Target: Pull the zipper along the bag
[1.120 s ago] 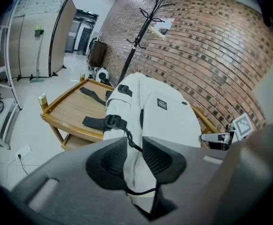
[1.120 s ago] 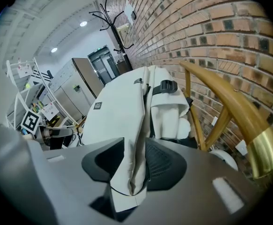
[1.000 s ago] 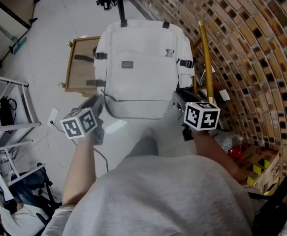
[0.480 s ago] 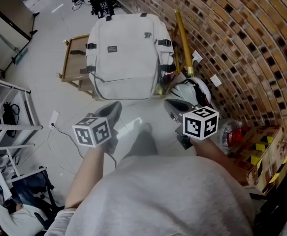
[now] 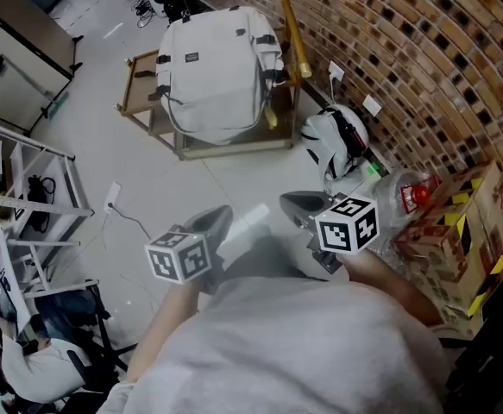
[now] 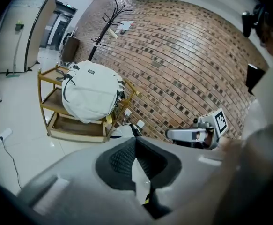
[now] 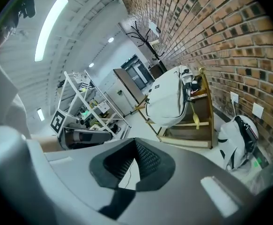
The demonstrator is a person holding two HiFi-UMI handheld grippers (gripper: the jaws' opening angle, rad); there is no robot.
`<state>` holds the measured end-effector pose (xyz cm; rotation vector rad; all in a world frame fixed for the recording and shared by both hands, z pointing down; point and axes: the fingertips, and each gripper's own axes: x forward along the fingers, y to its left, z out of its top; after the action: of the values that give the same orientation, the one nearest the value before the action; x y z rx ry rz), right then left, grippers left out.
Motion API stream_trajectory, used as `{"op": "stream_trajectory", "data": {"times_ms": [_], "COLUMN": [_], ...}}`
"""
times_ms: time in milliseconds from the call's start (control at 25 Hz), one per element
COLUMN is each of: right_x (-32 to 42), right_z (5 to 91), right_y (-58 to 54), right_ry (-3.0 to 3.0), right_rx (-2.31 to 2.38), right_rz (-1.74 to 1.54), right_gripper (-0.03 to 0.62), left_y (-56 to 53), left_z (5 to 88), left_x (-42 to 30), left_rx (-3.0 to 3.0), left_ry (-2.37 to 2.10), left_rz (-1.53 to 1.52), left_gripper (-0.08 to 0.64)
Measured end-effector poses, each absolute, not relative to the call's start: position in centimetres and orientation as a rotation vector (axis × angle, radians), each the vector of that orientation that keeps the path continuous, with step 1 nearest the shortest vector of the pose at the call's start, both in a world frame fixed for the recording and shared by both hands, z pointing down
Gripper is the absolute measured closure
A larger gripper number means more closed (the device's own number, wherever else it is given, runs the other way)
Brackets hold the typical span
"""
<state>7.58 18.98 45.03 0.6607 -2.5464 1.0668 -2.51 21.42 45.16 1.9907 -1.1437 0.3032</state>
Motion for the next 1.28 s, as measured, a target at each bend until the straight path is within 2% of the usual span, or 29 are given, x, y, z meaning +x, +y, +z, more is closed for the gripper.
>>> {"op": "stream_trajectory", "data": {"times_ms": [400, 680, 920, 1280], "right_x": [9.3, 6.1, 2.1, 0.1], "right_z": [46.7, 46.5, 43.4, 39.3], "right_y": [25.3, 34.0, 42.3, 47.0], "right_ry": [-2.479, -2.464, -2.502, -2.592], "right_rx": [0.719, 0.707, 0.675, 0.693], "right_rz": [1.171, 1.166, 1.112, 0.995], "right_gripper": [0.591, 0.591, 0.591, 0.591], "left_y": [25.4, 34.4, 42.1, 46.3], "left_z": [47.3, 47.5, 45.1, 39.5], "left_x": [-0.3, -0.6, -3.3, -4.2], "left_rx": [1.975, 2.026, 2.051, 2.229], "left_ry": [-1.081, -0.964, -0.957, -1.017], "left_rz": [0.342, 0.372, 0.354, 0.342], "left_gripper": [0.558, 0.559, 0.558, 0.558]}}
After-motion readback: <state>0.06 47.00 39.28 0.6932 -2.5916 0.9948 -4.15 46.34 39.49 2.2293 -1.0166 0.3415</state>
